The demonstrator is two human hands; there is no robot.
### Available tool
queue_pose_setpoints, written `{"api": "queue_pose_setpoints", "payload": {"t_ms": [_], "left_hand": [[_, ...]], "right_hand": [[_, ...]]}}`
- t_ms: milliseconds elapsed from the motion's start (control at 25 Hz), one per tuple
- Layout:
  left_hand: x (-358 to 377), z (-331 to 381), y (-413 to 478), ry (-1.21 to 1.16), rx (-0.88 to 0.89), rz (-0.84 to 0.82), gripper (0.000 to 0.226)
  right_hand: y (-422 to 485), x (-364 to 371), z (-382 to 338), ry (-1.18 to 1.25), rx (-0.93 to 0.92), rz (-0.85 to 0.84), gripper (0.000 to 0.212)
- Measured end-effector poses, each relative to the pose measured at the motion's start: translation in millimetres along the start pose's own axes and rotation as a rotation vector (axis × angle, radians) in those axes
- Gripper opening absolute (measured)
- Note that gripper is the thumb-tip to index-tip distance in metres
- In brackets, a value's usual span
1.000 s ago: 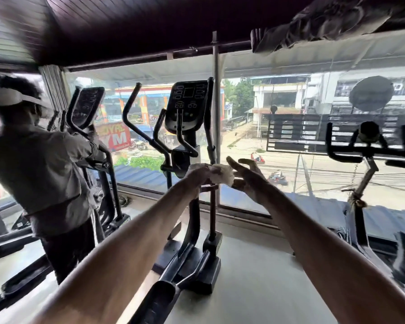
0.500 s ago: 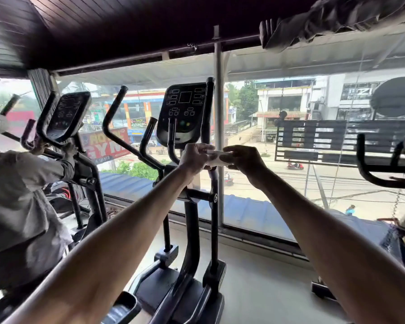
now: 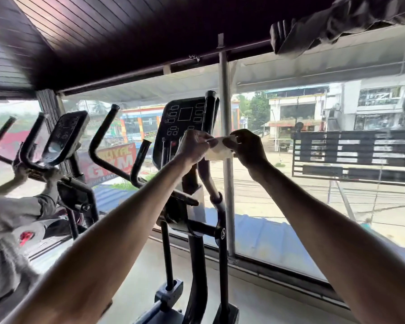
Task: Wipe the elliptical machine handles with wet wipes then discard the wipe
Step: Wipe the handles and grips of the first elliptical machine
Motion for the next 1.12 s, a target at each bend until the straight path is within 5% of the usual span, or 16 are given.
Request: {"api": "queue_pose_setpoints", "payload": {"t_ms": [200,320,480,720,920,1040,1120], "left_hand": [[20.7,-3.1,48.5,-0.147,-0.061,0.138,0.007],[37.9,4.3,65.2,-0.122,-0.056,0.246,0.027],[53.0,11.7,74.9,-0.133,-0.124,0.14,0.017],[22.4,-13.1,75.9,0.147,-0.021,0.494,0.037],[17.2,-62.7,75.9,-0.008,-0.187,0.435,0.038],[16.9,-71.9,79.8,-0.052,-0.198,0.371,0.06],[16.5,-72.1,82.5,-0.081,-0.171,0.359,0.055]], "right_hand": [[50.4,1.4,10.3,-0.145,-0.134,0.273,0.041],[88.8,17.5,16.8,-0.034,-0.124,0.137,0.036],[127.1,25.6,17.2,0.056,-0.152,0.012,0.032],[179.1,38.7,-2.1,-0.168,-0.502,0.101,0.031],[214.4,44.4,-16.5,-0.461,-0.796,0.288,0.028],[221.9,52.0,-13.8,-0.537,-0.916,0.168,0.034],[226.6,50.9,-15.6,-0.56,-0.985,0.135,0.034]]}}
Point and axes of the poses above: each hand's wrist, its own y-axis towards the middle knuckle, its own x-axis out of the palm, z = x × y, the point moved 4 cm from there along y, towards the middle knuckle, and after that the axes turned 15 degrees about -y, right-handed, at the moved point
